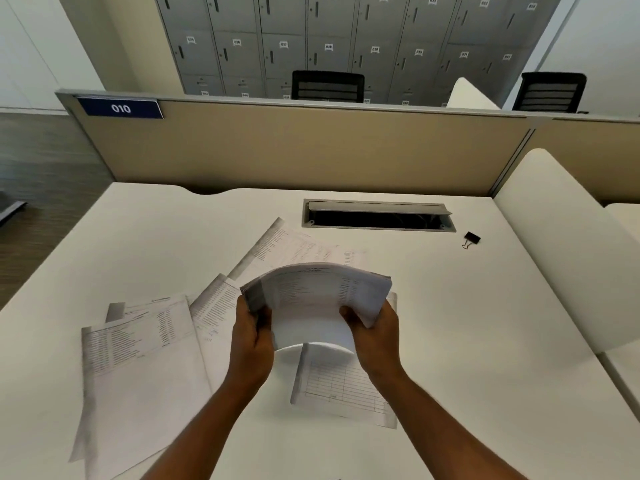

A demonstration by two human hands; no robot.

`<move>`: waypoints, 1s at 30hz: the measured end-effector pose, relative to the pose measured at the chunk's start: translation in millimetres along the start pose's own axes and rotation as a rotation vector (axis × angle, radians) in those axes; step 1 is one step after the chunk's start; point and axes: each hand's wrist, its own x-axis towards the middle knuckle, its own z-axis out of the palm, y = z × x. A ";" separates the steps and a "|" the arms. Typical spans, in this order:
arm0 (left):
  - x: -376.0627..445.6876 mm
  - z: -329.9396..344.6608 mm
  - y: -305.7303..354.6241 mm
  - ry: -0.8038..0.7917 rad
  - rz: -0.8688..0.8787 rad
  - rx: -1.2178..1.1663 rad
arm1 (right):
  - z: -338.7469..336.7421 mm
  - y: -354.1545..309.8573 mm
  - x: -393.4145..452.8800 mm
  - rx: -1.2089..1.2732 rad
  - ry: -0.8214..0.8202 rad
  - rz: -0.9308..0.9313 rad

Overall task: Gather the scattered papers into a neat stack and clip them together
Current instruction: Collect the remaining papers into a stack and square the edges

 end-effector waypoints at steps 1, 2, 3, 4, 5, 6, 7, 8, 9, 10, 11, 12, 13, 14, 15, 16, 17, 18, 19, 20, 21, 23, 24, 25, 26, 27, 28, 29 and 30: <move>0.1 -1.5 -2.2 -0.001 -0.015 0.006 | -0.4 1.7 0.7 -0.003 -0.016 -0.010; -0.7 -2.2 -5.3 -0.007 -0.039 0.029 | -0.5 6.3 0.4 -0.022 -0.037 0.006; -2.6 -2.2 -10.5 -0.017 -0.068 0.065 | -0.2 12.8 -0.6 -0.060 -0.062 0.037; -5.8 -1.2 -16.0 -0.033 -0.095 0.097 | 0.3 20.4 -2.2 -0.111 -0.086 0.070; -8.4 -0.1 -22.3 -0.043 -0.122 0.125 | 0.7 27.0 -3.3 -0.154 -0.105 0.097; -10.4 1.1 -28.3 -0.047 -0.145 0.145 | 0.7 31.5 -3.7 -0.183 -0.111 0.114; -10.3 1.5 -33.7 -0.040 -0.169 0.162 | 1.2 33.3 -2.0 -0.189 -0.109 0.126; -9.1 1.8 -36.9 -0.026 -0.189 0.183 | 1.1 32.4 -0.2 -0.182 -0.105 0.134; -6.8 1.6 -37.4 -0.001 -0.196 0.209 | 1.8 27.9 2.4 -0.157 -0.104 0.140; -4.1 0.5 -36.7 0.031 -0.186 0.238 | 2.7 23.2 5.3 -0.132 -0.108 0.147; -1.4 -1.3 -33.7 0.067 -0.163 0.273 | 3.6 20.6 8.2 -0.123 -0.117 0.145; 1.1 -3.8 -29.9 0.109 -0.136 0.307 | 3.7 19.9 10.0 -0.151 -0.125 0.133; 3.0 -7.9 -27.0 0.146 -0.118 0.340 | 3.2 20.9 10.6 -0.200 -0.127 0.123; 4.9 -12.4 -26.9 0.176 -0.115 0.361 | 1.1 23.4 10.0 -0.260 -0.121 0.119; 6.2 -18.4 -29.1 0.196 -0.130 0.377 | -2.3 28.4 9.2 -0.338 -0.101 0.132; 7.7 -25.6 -32.7 0.208 -0.159 0.395 | -7.1 34.3 7.8 -0.443 -0.072 0.169; 9.3 -33.5 -38.4 0.209 -0.204 0.413 | -13.3 41.3 6.5 -0.573 -0.045 0.227; 9.8 -41.5 -46.0 0.201 -0.255 0.427 | -20.1 48.2 4.5 -0.713 -0.025 0.308; 8.8 -49.0 -53.5 0.191 -0.308 0.434 | -26.4 54.6 1.8 -0.850 -0.009 0.396; 7.2 -55.6 -61.3 0.183 -0.362 0.434 | -31.4 61.4 -1.1 -0.971 0.001 0.466; 4.4 -61.4 -67.7 0.177 -0.420 0.425 | -34.8 68.1 -4.7 -1.072 0.004 0.503; -1.7 -69.7 -80.2 0.160 -0.519 0.381 | -38.0 80.8 -10.2 -1.197 0.008 0.481; -4.6 -73.4 -84.7 0.144 -0.552 0.359 | -37.8 85.0 -11.5 -1.224 0.012 0.448; -7.0 -76.3 -88.0 0.127 -0.573 0.345 | -37.3 87.6 -11.0 -1.233 0.012 0.417; -8.7 -78.5 -90.6 0.116 -0.586 0.338 | -36.4 88.5 -8.8 -1.232 0.006 0.388; -10.0 -80.5 -92.2 0.111 -0.597 0.331 | -35.4 88.4 -5.7 -1.225 -0.006 0.361; -10.6 -81.9 -93.5 0.111 -0.607 0.322 | -34.2 87.7 -1.8 -1.211 -0.023 0.338; -11.2 -83.2 -94.4 0.111 -0.616 0.312 | -33.2 87.4 1.6 -1.191 -0.042 0.318; -11.9 -84.3 -95.4 0.112 -0.622 0.306 | -32.2 87.1 4.8 -1.172 -0.061 0.304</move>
